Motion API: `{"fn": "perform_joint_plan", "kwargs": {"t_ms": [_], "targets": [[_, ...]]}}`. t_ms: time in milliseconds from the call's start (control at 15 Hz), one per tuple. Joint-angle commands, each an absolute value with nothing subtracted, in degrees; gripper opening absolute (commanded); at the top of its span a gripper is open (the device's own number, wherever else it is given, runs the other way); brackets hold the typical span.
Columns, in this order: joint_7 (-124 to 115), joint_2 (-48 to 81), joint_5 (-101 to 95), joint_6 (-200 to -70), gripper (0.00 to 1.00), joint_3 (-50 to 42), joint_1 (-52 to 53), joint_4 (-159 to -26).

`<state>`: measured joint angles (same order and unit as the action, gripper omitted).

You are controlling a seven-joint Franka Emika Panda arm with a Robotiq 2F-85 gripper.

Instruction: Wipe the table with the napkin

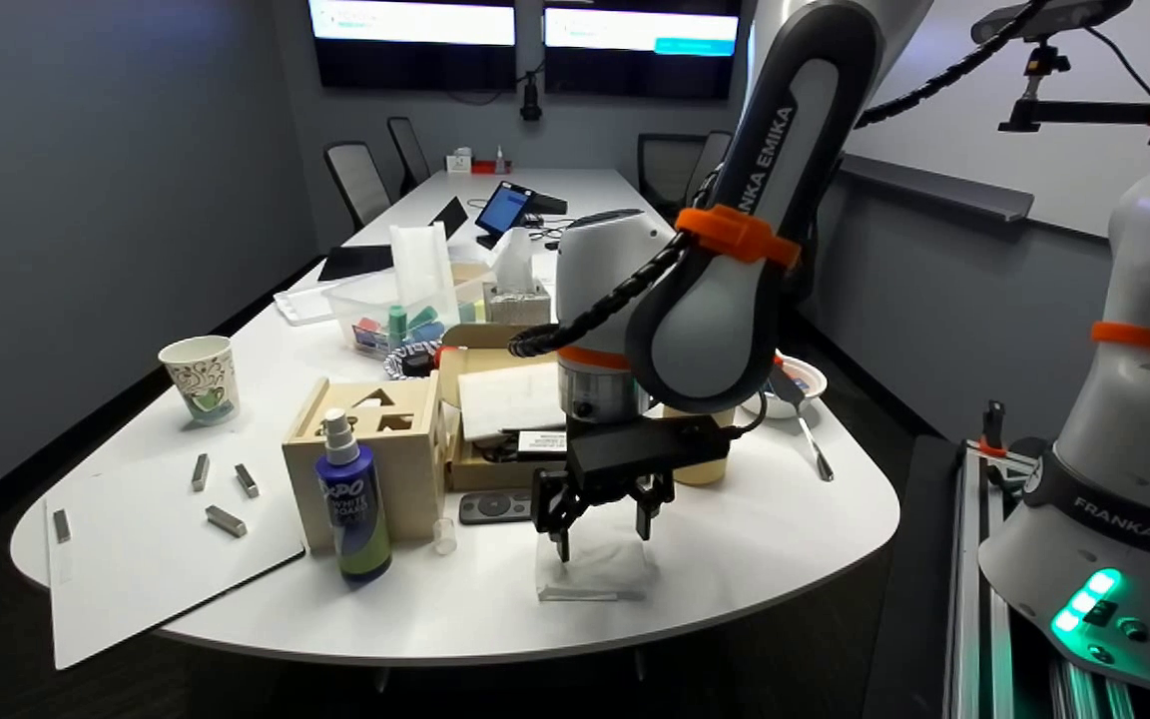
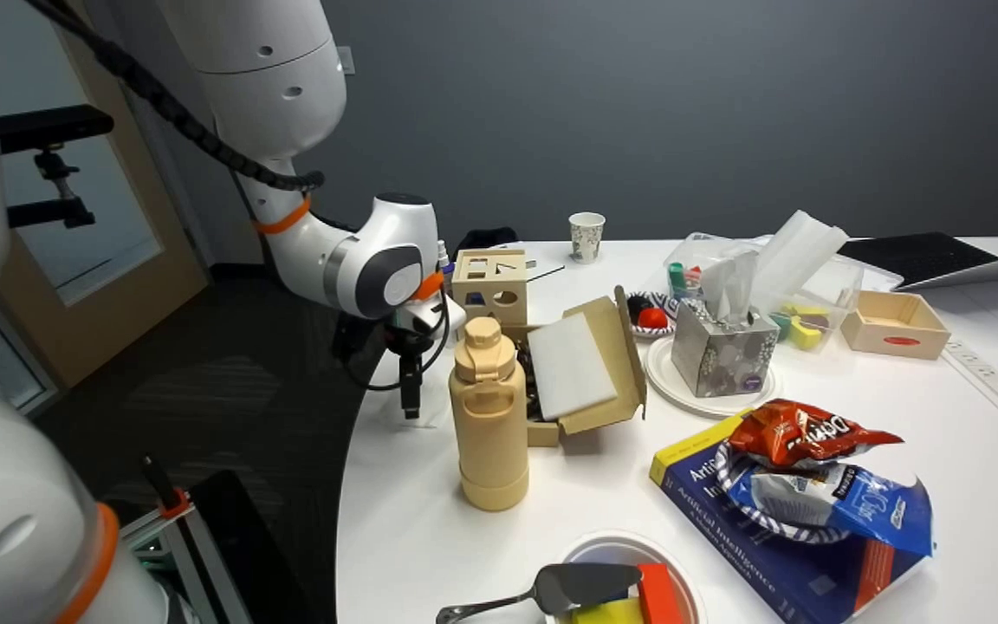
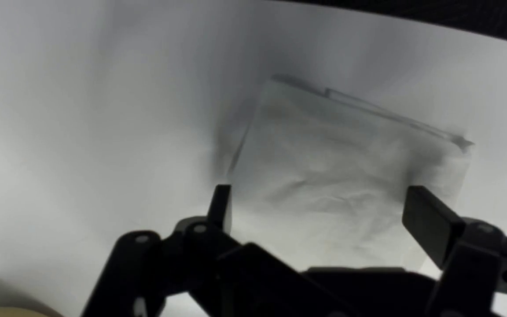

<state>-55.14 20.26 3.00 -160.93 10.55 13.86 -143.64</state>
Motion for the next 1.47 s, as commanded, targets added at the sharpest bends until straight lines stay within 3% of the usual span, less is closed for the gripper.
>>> {"fn": "perform_joint_plan", "kwargs": {"t_ms": [0,600,1400], "targets": [[-53.88,22.71,5.00,-161.52,0.74,8.81,16.11,-141.25],[-53.84,23.92,4.49,-160.56,0.02,6.88,18.02,-138.82],[-46.67,28.44,3.89,-154.05,0.01,8.11,21.44,-130.38]]}}
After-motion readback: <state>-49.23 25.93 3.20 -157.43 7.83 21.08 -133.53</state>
